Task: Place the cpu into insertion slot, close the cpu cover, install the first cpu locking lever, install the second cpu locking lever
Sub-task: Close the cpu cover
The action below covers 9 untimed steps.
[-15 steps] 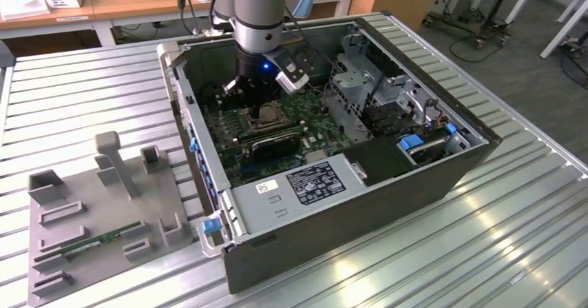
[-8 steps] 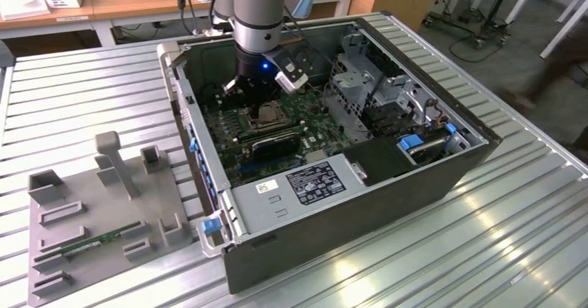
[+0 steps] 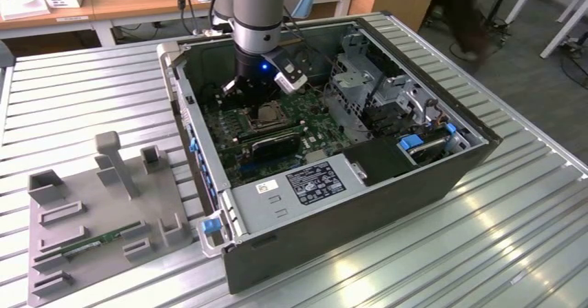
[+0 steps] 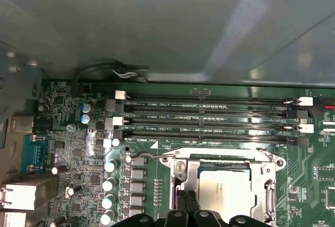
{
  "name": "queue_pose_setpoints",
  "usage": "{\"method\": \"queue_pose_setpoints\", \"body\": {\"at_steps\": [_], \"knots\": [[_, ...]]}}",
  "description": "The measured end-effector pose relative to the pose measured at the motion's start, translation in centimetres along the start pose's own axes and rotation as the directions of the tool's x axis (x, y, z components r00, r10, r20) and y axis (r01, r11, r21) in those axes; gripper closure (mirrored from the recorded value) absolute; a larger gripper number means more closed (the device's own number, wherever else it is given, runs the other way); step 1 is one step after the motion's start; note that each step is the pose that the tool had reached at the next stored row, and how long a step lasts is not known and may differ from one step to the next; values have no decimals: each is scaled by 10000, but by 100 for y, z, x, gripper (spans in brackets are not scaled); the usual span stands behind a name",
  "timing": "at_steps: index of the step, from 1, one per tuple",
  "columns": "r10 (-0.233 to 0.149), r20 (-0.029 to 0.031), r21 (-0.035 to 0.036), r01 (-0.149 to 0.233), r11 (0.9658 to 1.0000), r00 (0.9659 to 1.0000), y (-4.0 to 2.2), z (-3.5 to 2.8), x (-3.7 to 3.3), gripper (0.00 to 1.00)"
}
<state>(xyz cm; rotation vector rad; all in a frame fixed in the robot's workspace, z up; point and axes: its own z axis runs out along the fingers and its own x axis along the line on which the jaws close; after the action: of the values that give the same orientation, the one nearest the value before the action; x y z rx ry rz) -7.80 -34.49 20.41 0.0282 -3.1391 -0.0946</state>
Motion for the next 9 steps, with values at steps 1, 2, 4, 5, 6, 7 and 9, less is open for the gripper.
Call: {"method": "queue_pose_setpoints", "body": {"at_steps": [1,2,4,5,6,7,9], "knots": [[-1,0,0,1,10000,10000,2,1,2,89],[-1,-1,1,1,10000,10000,5,2,3,89],[-2,0,1,2,10000,10000,10,9,3,89],[-2,-2,2,2,10000,10000,11,14,3,89],[-2,-1,1,2,10000,10000,12,21,3,89],[-2,-1,2,2,10000,10000,12,27,4,89],[-2,-3,2,2,10000,10000,12,34,4,89]]}}
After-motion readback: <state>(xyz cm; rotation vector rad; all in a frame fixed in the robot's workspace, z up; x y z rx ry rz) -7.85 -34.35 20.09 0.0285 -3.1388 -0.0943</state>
